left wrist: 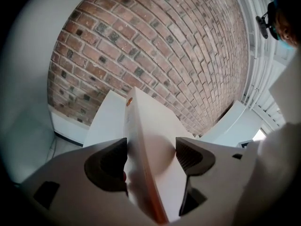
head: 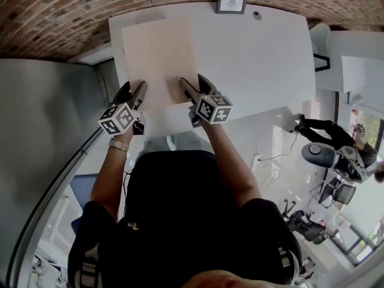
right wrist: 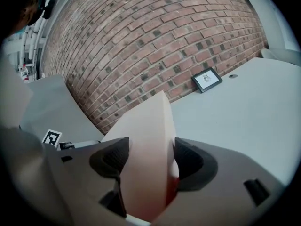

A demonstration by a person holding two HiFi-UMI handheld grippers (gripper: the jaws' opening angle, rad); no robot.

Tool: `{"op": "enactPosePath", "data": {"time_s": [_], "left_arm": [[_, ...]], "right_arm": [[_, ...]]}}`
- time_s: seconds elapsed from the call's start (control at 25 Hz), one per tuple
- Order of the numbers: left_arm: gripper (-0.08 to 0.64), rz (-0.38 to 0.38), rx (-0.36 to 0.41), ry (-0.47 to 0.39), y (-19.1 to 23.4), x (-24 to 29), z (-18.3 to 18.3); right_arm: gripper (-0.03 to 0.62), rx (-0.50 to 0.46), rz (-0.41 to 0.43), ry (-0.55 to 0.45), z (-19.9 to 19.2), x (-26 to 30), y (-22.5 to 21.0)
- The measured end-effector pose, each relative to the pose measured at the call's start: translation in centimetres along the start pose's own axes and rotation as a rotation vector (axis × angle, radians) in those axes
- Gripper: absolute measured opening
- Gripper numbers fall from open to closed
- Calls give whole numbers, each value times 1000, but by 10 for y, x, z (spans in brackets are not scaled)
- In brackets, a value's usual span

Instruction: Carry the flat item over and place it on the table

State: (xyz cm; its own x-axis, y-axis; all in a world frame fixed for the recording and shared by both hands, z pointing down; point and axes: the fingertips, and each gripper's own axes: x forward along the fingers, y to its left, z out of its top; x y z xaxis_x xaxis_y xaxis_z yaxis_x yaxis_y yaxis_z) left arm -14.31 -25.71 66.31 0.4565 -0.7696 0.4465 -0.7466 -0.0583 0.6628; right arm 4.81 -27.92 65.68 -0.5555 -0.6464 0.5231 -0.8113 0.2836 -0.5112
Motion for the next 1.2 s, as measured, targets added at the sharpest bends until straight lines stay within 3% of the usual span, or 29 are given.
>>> {"op": "enactPosePath", "data": {"time_s": [0.36,0.56,0.88,1.2], "left_arm": [[311,20,-26,85,28,18,-22],[311,23,6,101,34,21,-30],[311,35,62,182,46,27,-53],[311,55,112,193,47,22,-54]], "right_arm": [[301,45,-46,63,-29,23,-20],[302,65,-44,69,-40,27,-27],[336,4,-66,142,-65,32,-34],[353,-42,-67,163,-69,29,-33]]}}
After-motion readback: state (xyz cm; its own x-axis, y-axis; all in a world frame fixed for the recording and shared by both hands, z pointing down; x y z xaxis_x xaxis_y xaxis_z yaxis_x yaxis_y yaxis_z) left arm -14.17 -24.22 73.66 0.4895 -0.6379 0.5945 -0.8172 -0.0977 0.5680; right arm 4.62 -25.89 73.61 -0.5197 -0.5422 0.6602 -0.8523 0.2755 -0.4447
